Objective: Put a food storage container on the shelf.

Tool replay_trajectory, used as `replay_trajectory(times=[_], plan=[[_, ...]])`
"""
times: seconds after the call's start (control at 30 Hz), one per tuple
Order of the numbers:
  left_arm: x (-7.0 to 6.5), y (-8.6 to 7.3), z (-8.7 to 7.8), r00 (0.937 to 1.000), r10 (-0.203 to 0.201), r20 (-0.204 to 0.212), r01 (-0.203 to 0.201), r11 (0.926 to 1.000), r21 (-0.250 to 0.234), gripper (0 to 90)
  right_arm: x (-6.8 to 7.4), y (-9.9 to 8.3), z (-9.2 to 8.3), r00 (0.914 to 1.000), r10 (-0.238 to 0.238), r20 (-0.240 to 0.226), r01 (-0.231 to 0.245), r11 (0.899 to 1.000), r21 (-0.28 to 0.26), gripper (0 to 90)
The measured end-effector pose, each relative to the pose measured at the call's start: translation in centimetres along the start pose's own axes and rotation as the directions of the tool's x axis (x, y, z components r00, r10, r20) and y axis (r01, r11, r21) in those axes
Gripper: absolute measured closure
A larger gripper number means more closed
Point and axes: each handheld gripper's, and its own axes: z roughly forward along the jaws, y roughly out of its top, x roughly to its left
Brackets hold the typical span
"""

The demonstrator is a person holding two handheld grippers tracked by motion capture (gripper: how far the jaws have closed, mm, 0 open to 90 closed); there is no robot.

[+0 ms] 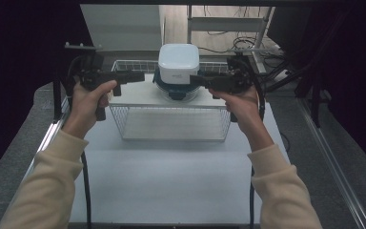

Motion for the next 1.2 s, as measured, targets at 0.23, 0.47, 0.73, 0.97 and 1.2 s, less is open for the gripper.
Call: replay_trajectory(times=[0.23, 0.47, 0.73, 0.97, 1.2], plan=[[-1.5, -4.6, -2.2, 0.9992, 0.037, 0.016, -0.037, 0.9993, -0.01, 26.6, 0.6, -3.8, -4.3, 0.9994, -0.033, 0.001, 0.033, 0.999, -0.021, 28.3], [-2.1, -9.6, -3.2, 0.9951, 0.091, -0.037, -0.091, 0.9957, 0.02, 26.3, 0.7, -8.0, -7.6, 0.9979, -0.065, 0.004, 0.065, 0.997, -0.043, 28.3], [-1.3, -14.5, -2.5, 0.9914, 0.092, -0.093, -0.085, 0.9936, 0.074, 26.2, 0.0, -12.7, -8.5, 0.9973, -0.074, -0.003, 0.074, 0.996, -0.041, 28.3], [-0.9, -18.0, -1.9, 0.9832, 0.107, -0.148, -0.091, 0.9898, 0.109, 25.2, -0.9, -17.4, -7.7, 0.9974, -0.069, 0.021, 0.069, 0.997, 0.021, 27.7], [-0.1, -21.2, -1.2, 0.9774, 0.099, -0.187, -0.067, 0.983, 0.171, 20.6, -1.5, -21.2, -6.4, 0.9953, -0.067, 0.069, 0.061, 0.994, 0.096, 22.3]])
